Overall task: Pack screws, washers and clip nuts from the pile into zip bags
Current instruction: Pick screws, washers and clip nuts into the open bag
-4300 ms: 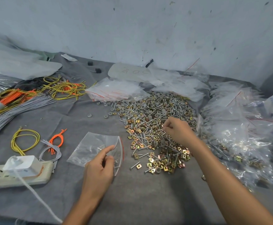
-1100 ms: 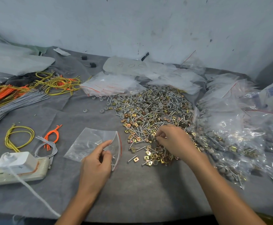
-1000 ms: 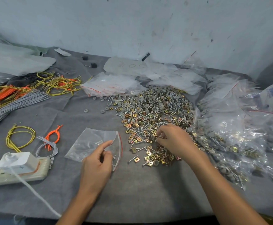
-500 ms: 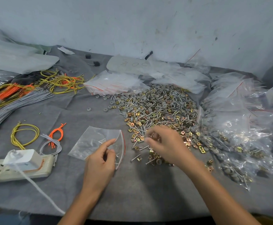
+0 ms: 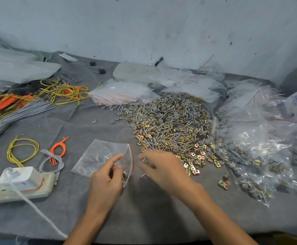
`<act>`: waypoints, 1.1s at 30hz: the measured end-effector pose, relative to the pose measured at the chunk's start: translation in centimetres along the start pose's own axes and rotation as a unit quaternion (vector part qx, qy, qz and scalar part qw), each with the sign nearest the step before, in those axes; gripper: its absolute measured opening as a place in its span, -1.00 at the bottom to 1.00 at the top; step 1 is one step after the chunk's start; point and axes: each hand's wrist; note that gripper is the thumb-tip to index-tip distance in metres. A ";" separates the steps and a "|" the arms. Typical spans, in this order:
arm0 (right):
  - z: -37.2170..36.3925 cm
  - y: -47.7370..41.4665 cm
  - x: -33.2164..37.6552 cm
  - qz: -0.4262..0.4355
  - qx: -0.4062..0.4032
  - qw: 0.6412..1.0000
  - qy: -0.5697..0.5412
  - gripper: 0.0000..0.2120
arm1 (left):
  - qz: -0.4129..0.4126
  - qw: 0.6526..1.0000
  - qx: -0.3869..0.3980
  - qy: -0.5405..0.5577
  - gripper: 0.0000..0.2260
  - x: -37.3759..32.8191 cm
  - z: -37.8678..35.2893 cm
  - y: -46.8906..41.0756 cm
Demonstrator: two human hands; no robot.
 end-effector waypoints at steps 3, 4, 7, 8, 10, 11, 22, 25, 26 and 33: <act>3.2 -0.4 -3.8 -0.090 -0.030 0.994 0.054 -0.94 | 0.006 1.000 0.007 -0.005 -0.67 -0.2 0.0 0.1; 4.2 -0.4 -5.0 -0.112 -0.027 0.990 0.087 -0.94 | 0.007 1.000 0.008 -0.005 -0.67 -0.3 0.0 0.1; 5.6 -0.5 -7.5 -0.143 0.009 0.978 0.150 -0.93 | 0.012 1.000 0.008 -0.002 -0.67 -0.3 0.1 0.0; 5.6 -0.6 -7.9 -0.145 0.022 0.976 0.158 -0.92 | 0.013 1.000 0.008 -0.001 -0.66 -0.3 0.1 0.0; 5.3 -0.5 -8.4 -0.142 0.035 0.975 0.167 -0.92 | 0.017 1.000 0.008 0.002 -0.66 -0.4 0.1 0.0; 5.2 -0.5 -8.6 -0.139 0.033 0.975 0.171 -0.93 | 0.017 1.000 0.009 0.003 -0.66 -0.4 0.1 0.0; 2.3 0.3 -2.7 -0.044 -0.030 0.998 -0.041 -0.93 | 0.025 0.999 0.010 0.017 -0.67 -0.5 0.0 0.1; 0.0 0.2 0.5 0.017 0.001 0.998 -0.052 -0.90 | 0.028 0.999 0.011 0.017 -0.69 -0.5 0.0 0.1; -0.8 0.0 1.1 0.026 0.008 0.999 -0.030 -0.88 | 0.026 0.999 0.012 0.015 -0.69 -0.4 0.0 0.2; -3.2 -0.9 2.5 0.035 0.032 0.995 0.082 -0.76 | 0.018 1.000 0.002 0.013 -0.71 -0.2 0.0 0.1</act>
Point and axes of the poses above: each hand's wrist, its own y-axis away from the middle knuckle, its own z-axis out of the back of the hand, x = y × z, and after that the axes turned 4 degrees about -y, right-handed
